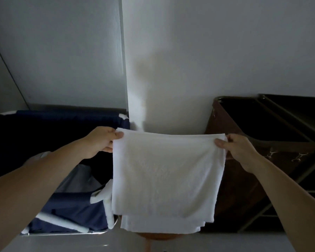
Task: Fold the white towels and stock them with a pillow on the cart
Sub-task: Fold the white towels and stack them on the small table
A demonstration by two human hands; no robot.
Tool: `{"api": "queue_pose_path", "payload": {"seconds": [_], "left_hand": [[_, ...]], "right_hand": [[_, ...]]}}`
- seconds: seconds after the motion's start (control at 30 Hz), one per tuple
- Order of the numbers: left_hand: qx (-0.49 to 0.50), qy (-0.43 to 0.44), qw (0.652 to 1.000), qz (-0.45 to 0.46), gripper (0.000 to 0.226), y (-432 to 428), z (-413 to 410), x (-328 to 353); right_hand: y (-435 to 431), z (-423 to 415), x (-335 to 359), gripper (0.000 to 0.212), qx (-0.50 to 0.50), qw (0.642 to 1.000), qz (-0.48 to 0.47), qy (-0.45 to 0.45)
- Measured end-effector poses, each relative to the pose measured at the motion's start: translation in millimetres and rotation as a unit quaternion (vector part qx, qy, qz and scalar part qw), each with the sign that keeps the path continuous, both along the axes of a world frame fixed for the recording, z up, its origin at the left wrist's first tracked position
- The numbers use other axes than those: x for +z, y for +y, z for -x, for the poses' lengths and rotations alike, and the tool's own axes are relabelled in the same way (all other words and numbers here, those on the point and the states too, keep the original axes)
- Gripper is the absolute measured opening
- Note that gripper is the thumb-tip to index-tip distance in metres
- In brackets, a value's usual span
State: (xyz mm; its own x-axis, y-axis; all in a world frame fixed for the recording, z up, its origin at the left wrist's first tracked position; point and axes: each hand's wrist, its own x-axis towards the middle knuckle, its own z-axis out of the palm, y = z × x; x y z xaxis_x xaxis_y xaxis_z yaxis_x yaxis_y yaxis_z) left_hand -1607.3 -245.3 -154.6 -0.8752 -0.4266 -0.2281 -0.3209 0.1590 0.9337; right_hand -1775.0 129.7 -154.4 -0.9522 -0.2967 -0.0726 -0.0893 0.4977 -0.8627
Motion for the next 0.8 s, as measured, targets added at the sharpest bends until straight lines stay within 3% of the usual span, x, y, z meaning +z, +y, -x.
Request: {"api": "queue_pose_path", "payload": {"seconds": [0.23,0.43,0.6,0.8], "left_hand": [[0.066,-0.116,0.991,-0.024,0.024,-30,135,-110],[0.097,-0.194,0.976,-0.001,0.016,-31,192,-191],[0.103,-0.213,0.971,-0.024,0.023,-28,192,-215],[0.083,-0.187,0.978,-0.039,0.018,-46,206,-207]], "right_hand": [[-50,124,-124,0.025,-0.05,0.989,-0.021,-0.138],[-69,162,-214,0.019,-0.099,0.973,-0.032,-0.206],[-70,159,-237,0.016,-0.117,0.976,-0.053,-0.175],[-84,182,-226,0.042,-0.198,0.962,-0.017,-0.19]]}}
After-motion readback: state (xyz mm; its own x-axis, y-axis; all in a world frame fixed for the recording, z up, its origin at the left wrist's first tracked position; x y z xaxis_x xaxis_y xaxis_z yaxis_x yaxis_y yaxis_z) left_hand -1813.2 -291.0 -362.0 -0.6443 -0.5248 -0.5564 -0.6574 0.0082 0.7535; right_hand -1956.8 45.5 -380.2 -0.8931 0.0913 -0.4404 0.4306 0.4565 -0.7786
